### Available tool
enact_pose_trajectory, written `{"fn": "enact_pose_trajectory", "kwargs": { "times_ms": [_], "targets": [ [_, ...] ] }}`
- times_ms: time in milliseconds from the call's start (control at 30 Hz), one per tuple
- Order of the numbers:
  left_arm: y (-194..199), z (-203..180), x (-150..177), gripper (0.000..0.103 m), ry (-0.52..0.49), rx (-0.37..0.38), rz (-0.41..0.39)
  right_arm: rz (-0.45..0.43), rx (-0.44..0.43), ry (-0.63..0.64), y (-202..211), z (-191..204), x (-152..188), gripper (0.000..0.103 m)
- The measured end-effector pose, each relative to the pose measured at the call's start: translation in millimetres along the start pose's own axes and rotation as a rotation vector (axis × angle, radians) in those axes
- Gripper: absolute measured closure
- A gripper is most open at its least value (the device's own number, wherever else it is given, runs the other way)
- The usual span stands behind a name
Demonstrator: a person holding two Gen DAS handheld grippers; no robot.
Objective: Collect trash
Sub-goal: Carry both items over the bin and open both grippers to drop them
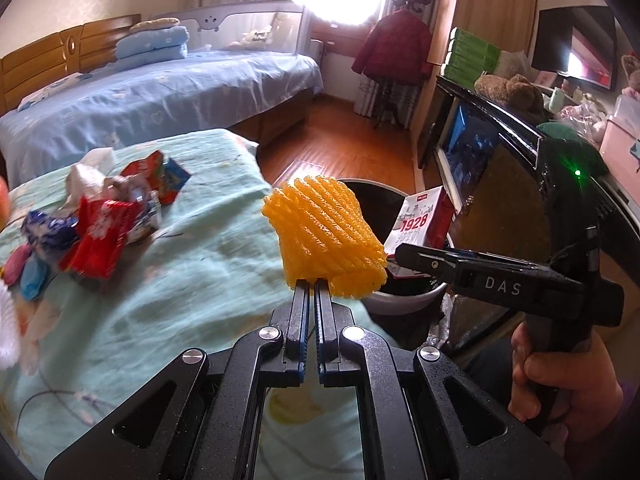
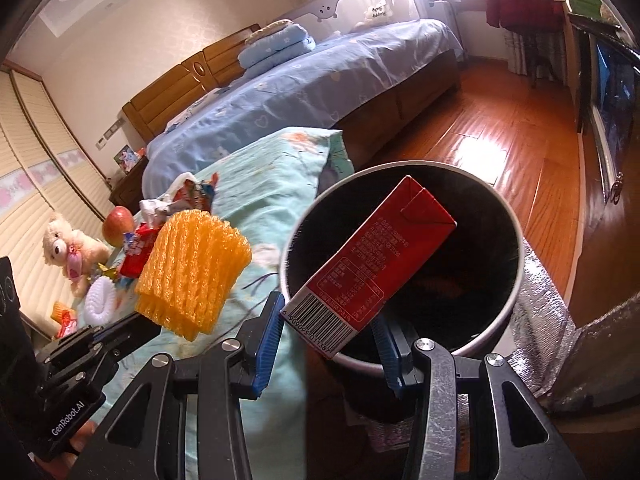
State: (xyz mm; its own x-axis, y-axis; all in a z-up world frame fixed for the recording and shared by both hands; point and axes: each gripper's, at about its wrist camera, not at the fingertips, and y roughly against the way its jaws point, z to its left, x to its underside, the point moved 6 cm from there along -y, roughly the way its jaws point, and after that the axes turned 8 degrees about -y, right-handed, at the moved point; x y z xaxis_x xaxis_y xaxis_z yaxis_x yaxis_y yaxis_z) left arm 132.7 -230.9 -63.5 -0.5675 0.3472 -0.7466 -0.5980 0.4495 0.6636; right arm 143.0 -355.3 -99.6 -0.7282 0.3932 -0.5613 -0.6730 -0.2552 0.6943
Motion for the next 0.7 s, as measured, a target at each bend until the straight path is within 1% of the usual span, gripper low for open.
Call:
{"fn": "enact_pose_trajectory", "kwargs": {
  "times_ms": [367, 700],
  "targets": [
    [-33.5, -14.9, -17.3, 0.1, -0.027, 0.026, 0.038, 0.02, 0.036, -0.007, -9.9, -28.5, -15.5, 0.058],
    [-52.3, -17.4, -25.8, 0.1, -0.02, 0.049, 0.069, 0.046, 0.047, -0.005, -19.5, -39.1, -24.6, 0.058]
  ]
}}
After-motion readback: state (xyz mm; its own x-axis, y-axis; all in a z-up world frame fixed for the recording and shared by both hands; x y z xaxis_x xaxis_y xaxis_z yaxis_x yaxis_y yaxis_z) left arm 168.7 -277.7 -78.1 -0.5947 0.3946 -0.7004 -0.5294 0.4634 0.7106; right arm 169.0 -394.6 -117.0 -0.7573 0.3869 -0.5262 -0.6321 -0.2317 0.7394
